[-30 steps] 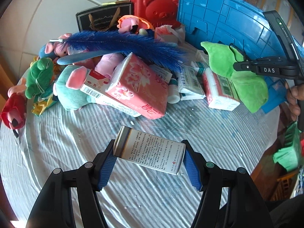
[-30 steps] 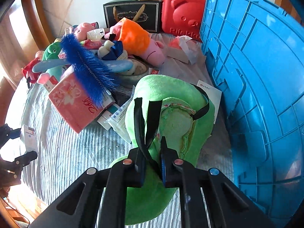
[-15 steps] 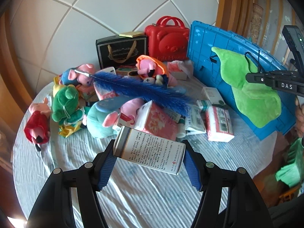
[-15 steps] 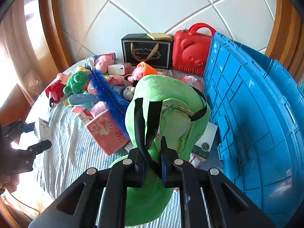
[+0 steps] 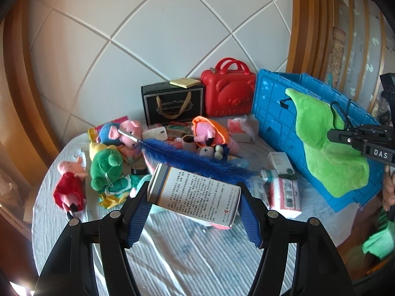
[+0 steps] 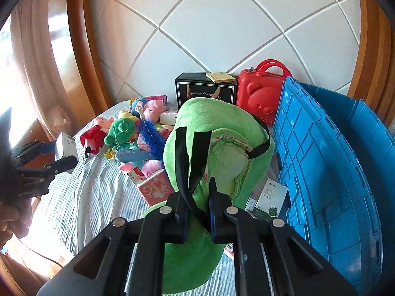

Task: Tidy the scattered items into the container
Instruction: 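Carry the white box and green hat up over the blue crate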

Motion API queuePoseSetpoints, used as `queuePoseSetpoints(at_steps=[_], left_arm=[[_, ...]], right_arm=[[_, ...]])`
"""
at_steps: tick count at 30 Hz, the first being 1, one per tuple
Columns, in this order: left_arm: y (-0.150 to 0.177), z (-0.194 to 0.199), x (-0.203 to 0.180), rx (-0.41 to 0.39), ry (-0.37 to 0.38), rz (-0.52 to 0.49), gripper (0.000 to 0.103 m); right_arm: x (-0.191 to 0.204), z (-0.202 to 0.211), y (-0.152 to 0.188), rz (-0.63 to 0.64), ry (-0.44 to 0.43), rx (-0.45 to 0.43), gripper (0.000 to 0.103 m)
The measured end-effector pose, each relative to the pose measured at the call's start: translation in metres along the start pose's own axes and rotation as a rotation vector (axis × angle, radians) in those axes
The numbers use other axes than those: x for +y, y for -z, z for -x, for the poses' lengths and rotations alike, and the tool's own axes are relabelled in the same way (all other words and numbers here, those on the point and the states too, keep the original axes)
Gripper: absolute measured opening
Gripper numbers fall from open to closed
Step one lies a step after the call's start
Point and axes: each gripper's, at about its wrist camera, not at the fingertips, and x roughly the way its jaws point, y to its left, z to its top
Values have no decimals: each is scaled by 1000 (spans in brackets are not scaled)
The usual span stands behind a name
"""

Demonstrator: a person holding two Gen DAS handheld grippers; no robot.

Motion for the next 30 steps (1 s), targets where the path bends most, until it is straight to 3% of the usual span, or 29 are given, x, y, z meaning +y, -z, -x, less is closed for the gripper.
queuePoseSetpoints(at_steps=[17, 30], left_arm=[[-44, 17, -42, -77, -42, 21, 66], [-84, 10, -102, -109, -77, 26, 66]], right_arm=[[-32, 47, -26, 52, -73, -105, 12], [-101, 94, -48, 57, -59, -195, 12]])
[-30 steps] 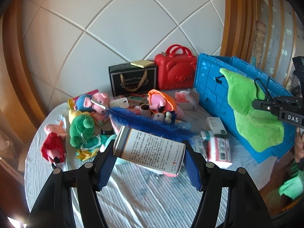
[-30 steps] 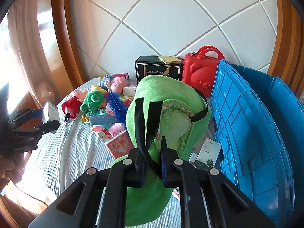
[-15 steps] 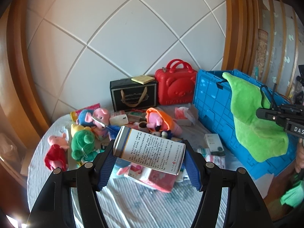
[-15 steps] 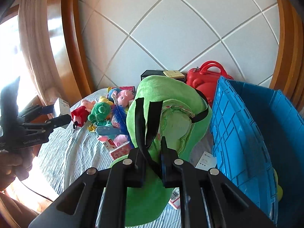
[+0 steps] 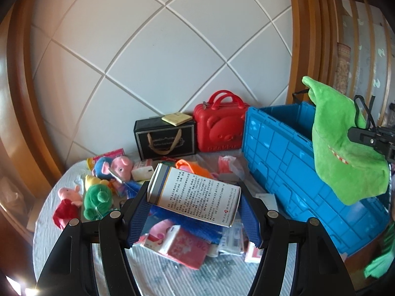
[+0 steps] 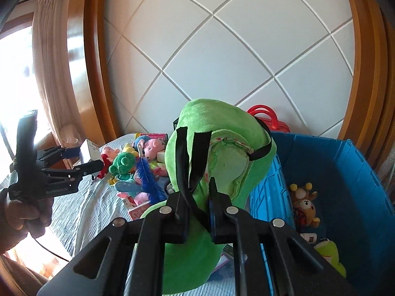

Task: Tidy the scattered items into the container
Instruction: 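Carry the white box and green hat up over the blue crate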

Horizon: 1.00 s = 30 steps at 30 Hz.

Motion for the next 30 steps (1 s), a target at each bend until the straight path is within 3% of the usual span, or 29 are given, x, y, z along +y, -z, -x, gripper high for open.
queuePoseSetpoints(at_steps=[15, 30], left_arm=[[-47, -36, -82, -28, 34, -11, 66], [-104, -79, -207, -34, 190, -123, 66]], right_arm=[[-107, 46, 2, -58, 87, -11, 12], [-199, 81, 32, -176, 202, -2, 12]])
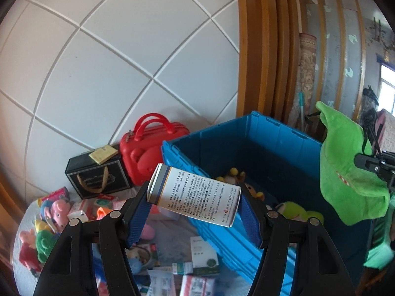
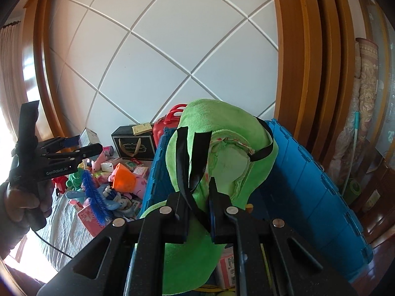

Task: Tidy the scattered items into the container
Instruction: 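Carry the white box and green hat up over the blue crate, then open both tools to drop the box and hat into the crate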

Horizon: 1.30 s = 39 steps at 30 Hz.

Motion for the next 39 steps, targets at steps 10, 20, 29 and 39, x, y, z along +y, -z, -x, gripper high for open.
queuePoseSetpoints(at_steps=[10, 20, 29, 39], left_arm=[[-49, -34, -75, -40, 111, -113, 66], [-91, -74, -125, -36, 182, -180, 66], [-123, -105, -144, -44, 208, -187, 66], [-129, -116, -157, -47, 220, -196, 67]], right_arm=[[-41, 8, 15, -57, 65, 21, 12], [-67, 5, 32, -116, 102, 65, 12], [-80, 0, 36, -146, 126, 91, 12], [-84, -5, 34, -147, 147, 104, 21]])
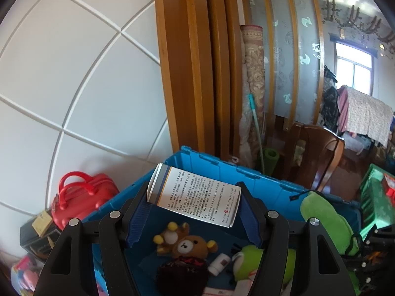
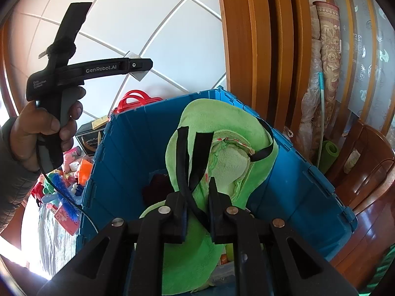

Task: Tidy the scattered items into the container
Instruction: 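Open both tools to drop the box and hat into the crate, then move both tools back from the crate toward the pile on the table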

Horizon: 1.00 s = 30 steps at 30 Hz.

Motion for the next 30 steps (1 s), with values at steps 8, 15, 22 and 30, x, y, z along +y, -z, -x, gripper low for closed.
queuePoseSetpoints(at_steps=[8, 15, 22, 30], left_arm=[[3, -2, 16, 19, 1, 64, 103], [29, 13, 45, 40, -40, 114, 103], [76, 51, 77, 63, -118, 173, 103], [140, 107, 115, 112, -228, 223, 103]], right_arm=[[4, -2, -1, 10, 10, -16, 103], [16, -5, -3, 30, -17, -12, 103], [51, -5, -7, 71, -108, -37, 103], [125, -24, -16, 184, -233, -27, 103]])
